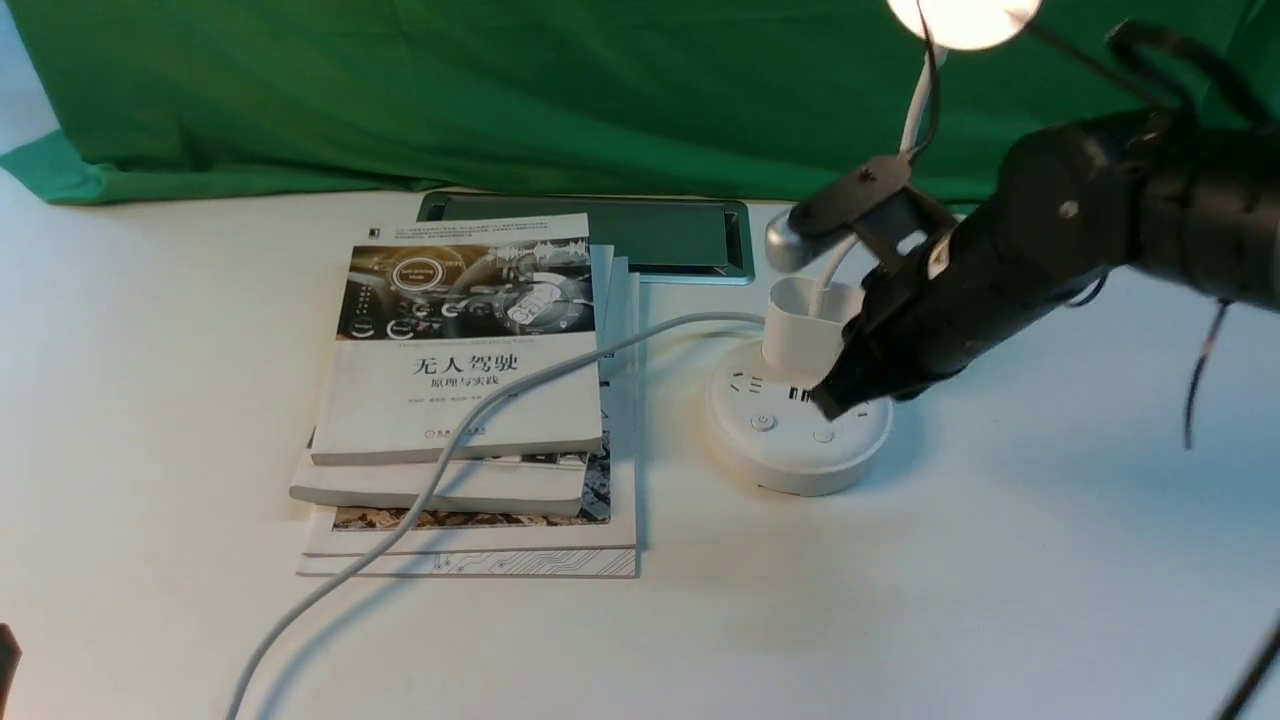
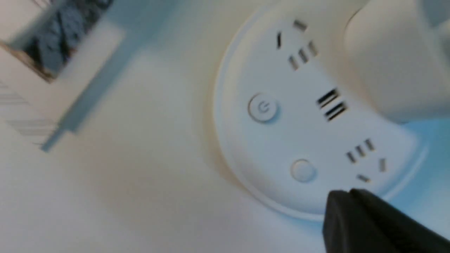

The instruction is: Turn on the desk lamp on the white desktop with your hand.

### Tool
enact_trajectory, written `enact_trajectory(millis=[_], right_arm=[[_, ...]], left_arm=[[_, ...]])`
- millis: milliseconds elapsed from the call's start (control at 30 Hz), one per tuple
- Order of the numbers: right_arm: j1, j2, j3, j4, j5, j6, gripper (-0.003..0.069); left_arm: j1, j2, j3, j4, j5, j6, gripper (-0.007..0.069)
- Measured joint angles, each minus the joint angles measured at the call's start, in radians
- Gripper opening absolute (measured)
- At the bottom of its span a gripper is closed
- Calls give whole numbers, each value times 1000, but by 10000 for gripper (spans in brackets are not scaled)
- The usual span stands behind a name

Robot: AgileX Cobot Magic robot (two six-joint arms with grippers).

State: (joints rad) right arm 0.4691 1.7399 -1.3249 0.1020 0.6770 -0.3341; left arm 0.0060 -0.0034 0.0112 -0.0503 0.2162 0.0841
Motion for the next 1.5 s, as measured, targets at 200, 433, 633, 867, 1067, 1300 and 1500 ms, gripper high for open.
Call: enact_trajectory(millis=[200, 433, 633, 867, 1067, 1300, 1500], right_arm=[[0, -295, 193, 0, -35, 32, 34], [1, -714, 532, 1, -237, 99, 38], [1, -1025, 725, 1, -345, 144, 42], [1, -1314, 850, -8, -389, 175, 63], [1, -1456, 941, -10, -431, 178, 71], [0, -1565, 1126, -10, -606, 182, 84], [-185, -1667, 1292, -10, -705, 287, 107]], left_arm=[[0, 0, 0, 0, 0, 0, 21], [0, 0, 0, 0, 0, 0, 21], [0, 0, 0, 0, 0, 0, 21], [0, 0, 0, 0, 0, 0, 21], [0, 0, 0, 0, 0, 0, 21], [0, 0, 0, 0, 0, 0, 21], [0, 0, 0, 0, 0, 0, 21]])
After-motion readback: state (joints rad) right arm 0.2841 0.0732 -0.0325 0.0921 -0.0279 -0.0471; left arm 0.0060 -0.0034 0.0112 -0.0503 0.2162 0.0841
